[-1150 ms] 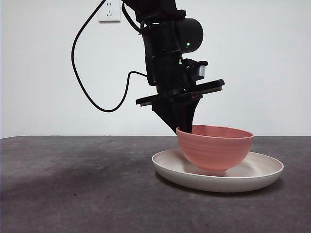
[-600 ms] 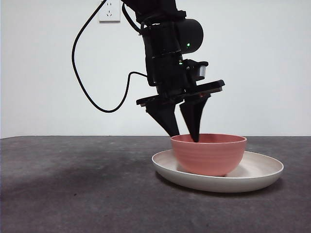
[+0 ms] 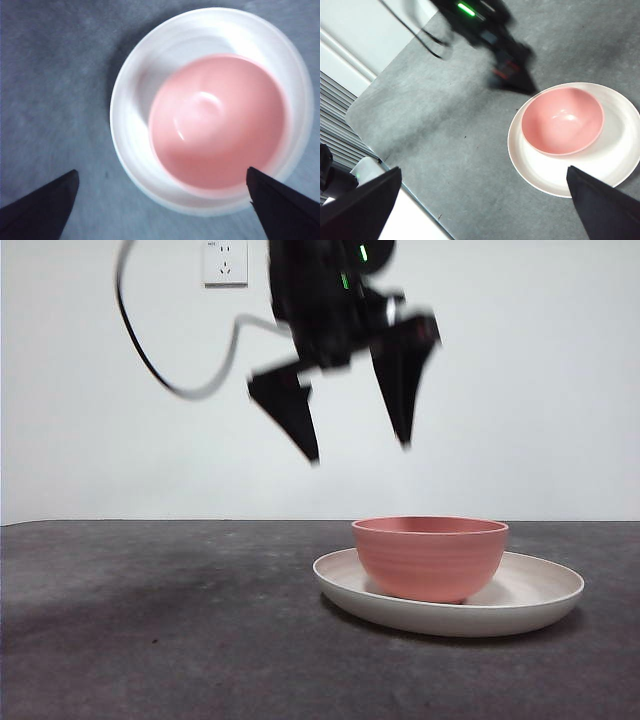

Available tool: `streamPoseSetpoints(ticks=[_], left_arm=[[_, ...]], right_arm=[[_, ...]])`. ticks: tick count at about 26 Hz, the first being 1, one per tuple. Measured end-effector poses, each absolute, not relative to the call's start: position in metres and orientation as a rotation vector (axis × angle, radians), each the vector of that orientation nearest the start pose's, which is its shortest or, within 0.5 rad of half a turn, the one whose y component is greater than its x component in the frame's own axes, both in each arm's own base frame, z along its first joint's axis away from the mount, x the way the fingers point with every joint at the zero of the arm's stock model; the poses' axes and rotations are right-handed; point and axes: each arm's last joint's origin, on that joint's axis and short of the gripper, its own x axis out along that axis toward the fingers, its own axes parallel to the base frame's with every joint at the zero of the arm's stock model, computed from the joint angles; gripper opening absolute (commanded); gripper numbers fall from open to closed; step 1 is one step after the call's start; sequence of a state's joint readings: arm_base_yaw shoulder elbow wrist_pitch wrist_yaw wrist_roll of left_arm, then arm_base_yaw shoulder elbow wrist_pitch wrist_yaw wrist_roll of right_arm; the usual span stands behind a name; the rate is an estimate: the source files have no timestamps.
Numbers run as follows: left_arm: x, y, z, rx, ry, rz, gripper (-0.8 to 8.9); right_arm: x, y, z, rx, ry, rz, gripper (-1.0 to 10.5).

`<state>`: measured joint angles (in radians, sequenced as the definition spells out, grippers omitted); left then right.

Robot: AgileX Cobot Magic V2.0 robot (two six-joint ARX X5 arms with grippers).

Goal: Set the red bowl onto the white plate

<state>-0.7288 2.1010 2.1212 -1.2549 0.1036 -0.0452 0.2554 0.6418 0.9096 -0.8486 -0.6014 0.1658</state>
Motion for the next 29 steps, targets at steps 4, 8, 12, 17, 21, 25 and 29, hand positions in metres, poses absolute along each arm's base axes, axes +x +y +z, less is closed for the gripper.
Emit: streamPoseSetpoints(ticks=[4, 8, 12, 17, 21, 25, 29], left_arm=[[0.275, -0.250, 0.378, 0.318, 1.131, -0.726, 5.72], [0.228, -0.213, 0.431, 0.248, 0.992, -0.852, 5.71], [0.180, -0.171, 0.444, 0.233, 0.890, -0.933, 5.70], [0.133, -0.128, 0.426, 0.174, 0.688, -1.009, 5.66], [0.104, -0.103, 0.409, 0.136, 0.574, -1.032, 5.66], [0.085, -0.087, 0.383, 0.091, 0.571, -1.021, 5.66], [0.077, -0.079, 0.359, 0.006, 0.571, -1.001, 5.66]], right_arm=[[0.098, 0.043, 0.334, 0.254, 0.658, 0.782, 5.6], [0.098, 0.043, 0.334, 0.254, 0.658, 0.782, 5.6], [0.098, 0.043, 0.334, 0.254, 0.658, 0.782, 5.6], [0.098, 0.043, 0.334, 0.254, 0.658, 0.782, 5.6], [0.098, 0.043, 0.334, 0.254, 0.658, 0.782, 5.6], [0.098, 0.043, 0.334, 0.254, 0.658, 0.782, 5.6], [0.098, 0.043, 0.334, 0.254, 0.658, 0.782, 5.6]])
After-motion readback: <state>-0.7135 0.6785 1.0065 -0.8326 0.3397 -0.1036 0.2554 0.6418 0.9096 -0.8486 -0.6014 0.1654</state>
